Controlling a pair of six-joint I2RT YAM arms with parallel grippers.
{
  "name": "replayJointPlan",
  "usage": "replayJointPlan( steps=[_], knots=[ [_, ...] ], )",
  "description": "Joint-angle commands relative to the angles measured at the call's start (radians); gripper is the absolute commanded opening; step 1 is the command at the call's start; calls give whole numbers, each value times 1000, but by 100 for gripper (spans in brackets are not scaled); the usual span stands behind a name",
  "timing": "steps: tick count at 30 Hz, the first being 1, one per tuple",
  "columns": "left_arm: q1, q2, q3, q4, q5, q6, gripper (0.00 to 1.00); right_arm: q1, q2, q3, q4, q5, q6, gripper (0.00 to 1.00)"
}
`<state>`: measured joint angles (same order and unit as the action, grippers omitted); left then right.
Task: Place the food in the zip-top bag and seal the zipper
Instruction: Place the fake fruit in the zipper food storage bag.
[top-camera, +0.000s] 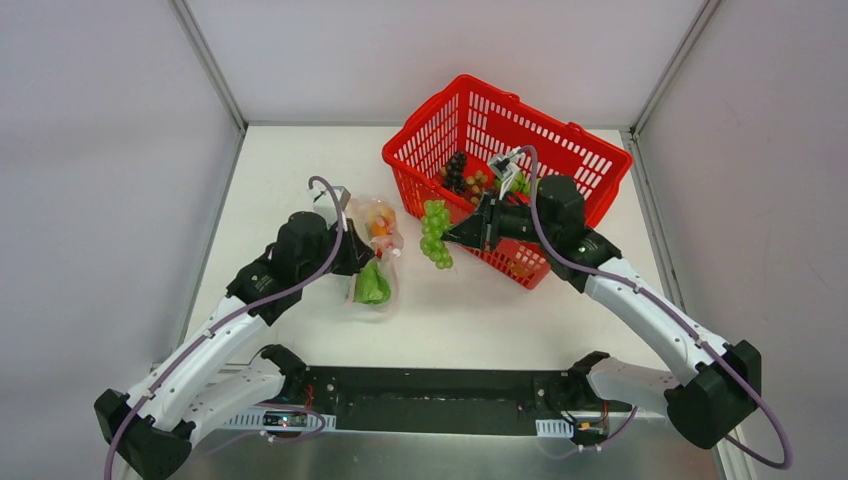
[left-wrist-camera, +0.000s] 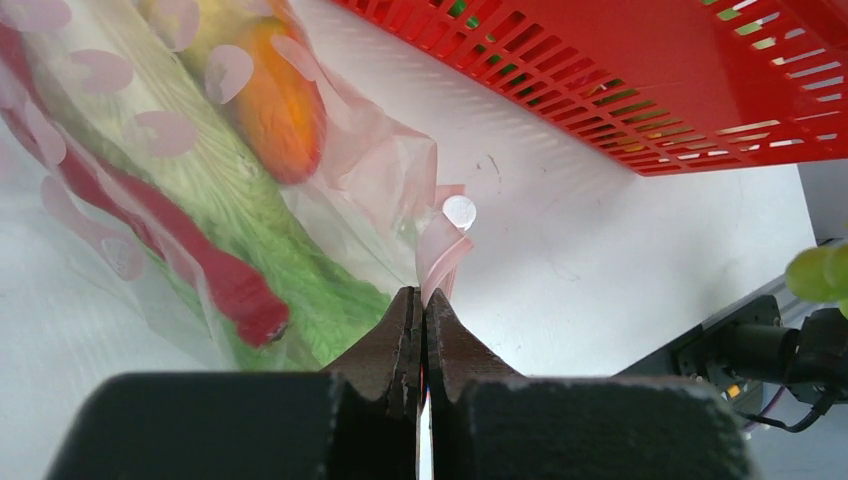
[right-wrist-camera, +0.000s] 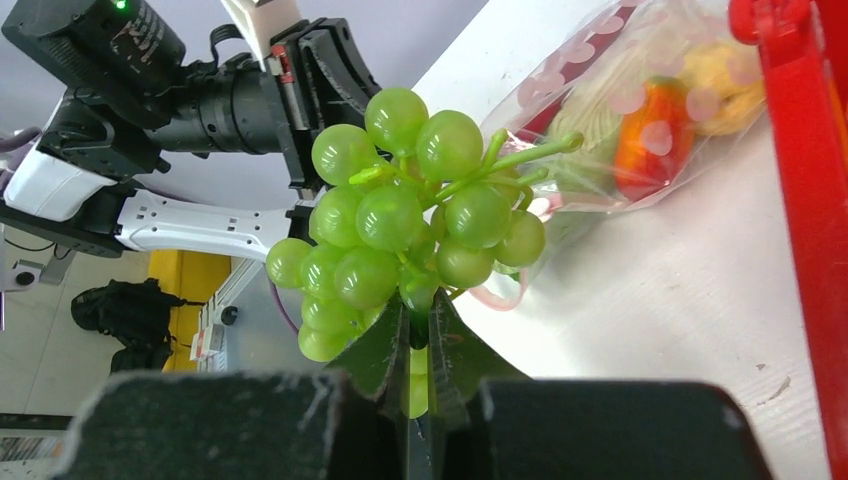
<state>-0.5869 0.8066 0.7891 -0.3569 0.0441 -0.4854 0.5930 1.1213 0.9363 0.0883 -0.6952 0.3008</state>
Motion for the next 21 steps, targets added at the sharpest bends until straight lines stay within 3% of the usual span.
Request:
replayJointPlan(
  steps=[1,21],
  knots=[
    [12,34,43,17,15,18,0,24,-15,-16,27,17,-10,0],
    [12,140,133,179,160,-75,0,104,64,-17,-14,122,-37,0]
  ],
)
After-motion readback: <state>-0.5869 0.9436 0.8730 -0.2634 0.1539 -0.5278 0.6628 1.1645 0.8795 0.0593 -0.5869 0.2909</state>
